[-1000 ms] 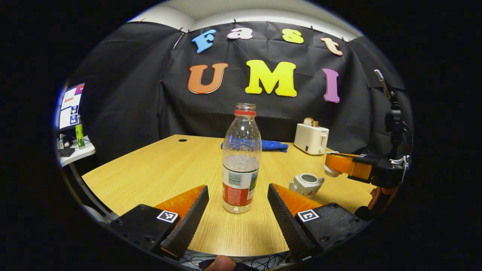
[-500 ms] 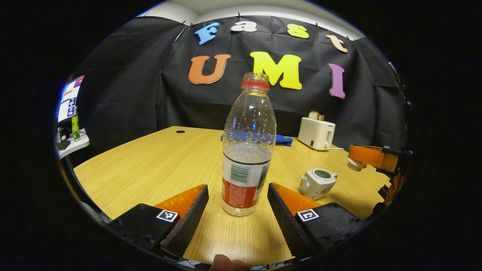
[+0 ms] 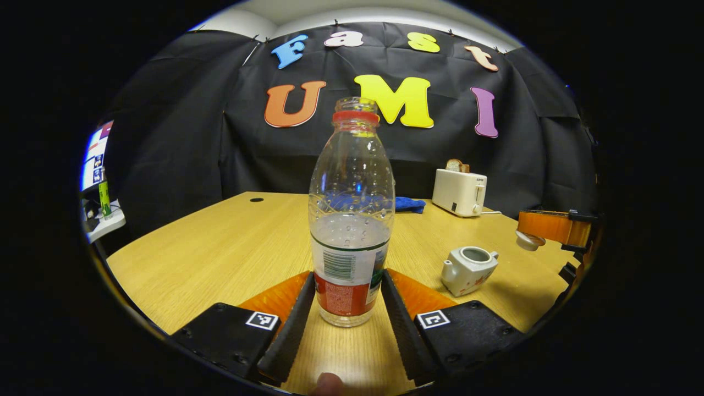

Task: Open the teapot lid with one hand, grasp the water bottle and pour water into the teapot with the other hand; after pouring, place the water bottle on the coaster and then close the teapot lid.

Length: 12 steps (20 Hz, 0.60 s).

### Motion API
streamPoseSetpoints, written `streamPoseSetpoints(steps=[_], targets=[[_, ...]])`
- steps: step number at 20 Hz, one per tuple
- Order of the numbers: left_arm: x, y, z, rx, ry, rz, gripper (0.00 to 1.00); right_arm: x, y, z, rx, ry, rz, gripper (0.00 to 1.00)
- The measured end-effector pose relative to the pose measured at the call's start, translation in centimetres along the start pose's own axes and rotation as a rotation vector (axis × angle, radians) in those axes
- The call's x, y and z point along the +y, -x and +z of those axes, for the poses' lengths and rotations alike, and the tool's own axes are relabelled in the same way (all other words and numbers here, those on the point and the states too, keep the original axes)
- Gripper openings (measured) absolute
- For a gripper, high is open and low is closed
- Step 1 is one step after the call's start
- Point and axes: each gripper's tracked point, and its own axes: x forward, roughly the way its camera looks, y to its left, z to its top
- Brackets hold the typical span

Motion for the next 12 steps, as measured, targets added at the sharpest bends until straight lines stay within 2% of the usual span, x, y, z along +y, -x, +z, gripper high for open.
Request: streamPoseSetpoints(steps=[1,4,6,8,10,12], targets=[[0.0,0.2,0.1,0.008,-0.028,0.0,0.75,-0.1,0.0,0.1,-0.002,-0.002,0.001,0.0],[1.1,0.7,1.1,0.009,-0.167,0.036,0.73,-0.3,0.1,0.2,-0.002,-0.012,0.009,0.02],[0.8,1.0,1.2,0.019,-0.266,0.019,0.71,-0.6,0.4,0.2,-0.001,-0.011,0.006,0.0],[0.9,1.4,1.1,0.037,-0.386,0.013,0.71,-0.9,0.5,0.1,0.002,-0.014,0.007,0.02],[1.9,1.5,1.7,0.039,-0.531,0.043,0.7,-1.1,0.6,0.0,0.003,-0.017,0.01,0.0],[2.3,1.3,1.7,0.05,-0.63,0.052,0.7,-1.4,0.7,-0.2,0.005,-0.015,0.012,0.02]])
